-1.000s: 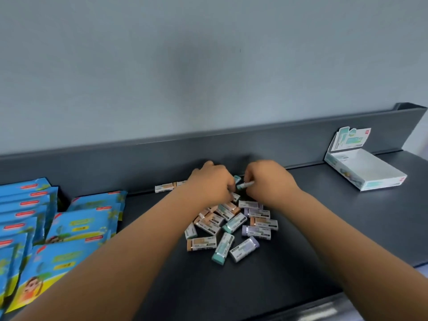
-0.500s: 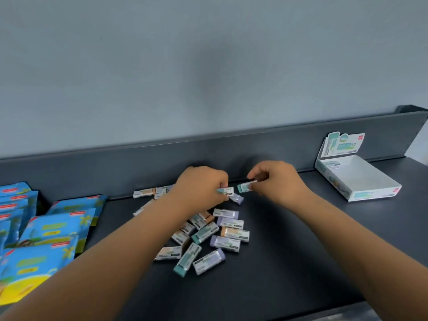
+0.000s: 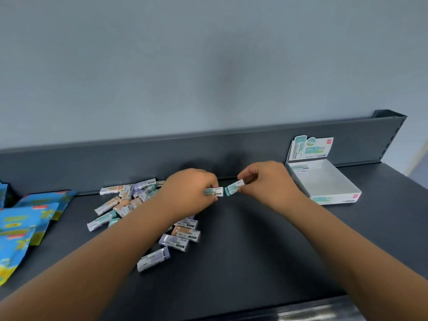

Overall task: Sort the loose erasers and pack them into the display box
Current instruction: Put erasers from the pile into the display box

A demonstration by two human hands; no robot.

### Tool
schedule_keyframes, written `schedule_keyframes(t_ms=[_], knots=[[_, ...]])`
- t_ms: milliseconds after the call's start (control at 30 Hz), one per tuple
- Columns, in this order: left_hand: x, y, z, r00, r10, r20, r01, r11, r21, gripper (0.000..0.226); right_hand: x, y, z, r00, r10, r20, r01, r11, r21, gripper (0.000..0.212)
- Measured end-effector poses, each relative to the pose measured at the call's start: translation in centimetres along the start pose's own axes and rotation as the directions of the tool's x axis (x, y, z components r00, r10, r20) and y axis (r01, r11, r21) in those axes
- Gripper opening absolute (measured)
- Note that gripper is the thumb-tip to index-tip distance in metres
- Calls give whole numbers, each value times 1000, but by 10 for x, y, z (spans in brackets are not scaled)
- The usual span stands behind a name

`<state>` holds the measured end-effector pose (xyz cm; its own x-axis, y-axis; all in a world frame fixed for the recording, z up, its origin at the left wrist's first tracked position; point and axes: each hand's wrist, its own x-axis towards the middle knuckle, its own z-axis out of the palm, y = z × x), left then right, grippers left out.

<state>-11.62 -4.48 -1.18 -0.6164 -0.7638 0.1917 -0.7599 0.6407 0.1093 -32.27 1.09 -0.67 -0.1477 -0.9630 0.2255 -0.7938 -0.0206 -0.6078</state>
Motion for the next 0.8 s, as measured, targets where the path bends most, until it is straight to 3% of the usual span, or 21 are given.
schedule_keyframes(t_ms=[400,633,800], knots=[[44,69,11,990,86,-112,-103,982,-158,14,-6,62,-65,968,87,-236,-65,993,99,19],[84,125,9,987,-58,-151,0,934,-357,8,19,128,-120,979,70,-191,-82,995,-56,25],[113,167,18,980,-76,-181,19,955,-297,10,40,160,-138,992,-39,-121,23,991,-136,15]])
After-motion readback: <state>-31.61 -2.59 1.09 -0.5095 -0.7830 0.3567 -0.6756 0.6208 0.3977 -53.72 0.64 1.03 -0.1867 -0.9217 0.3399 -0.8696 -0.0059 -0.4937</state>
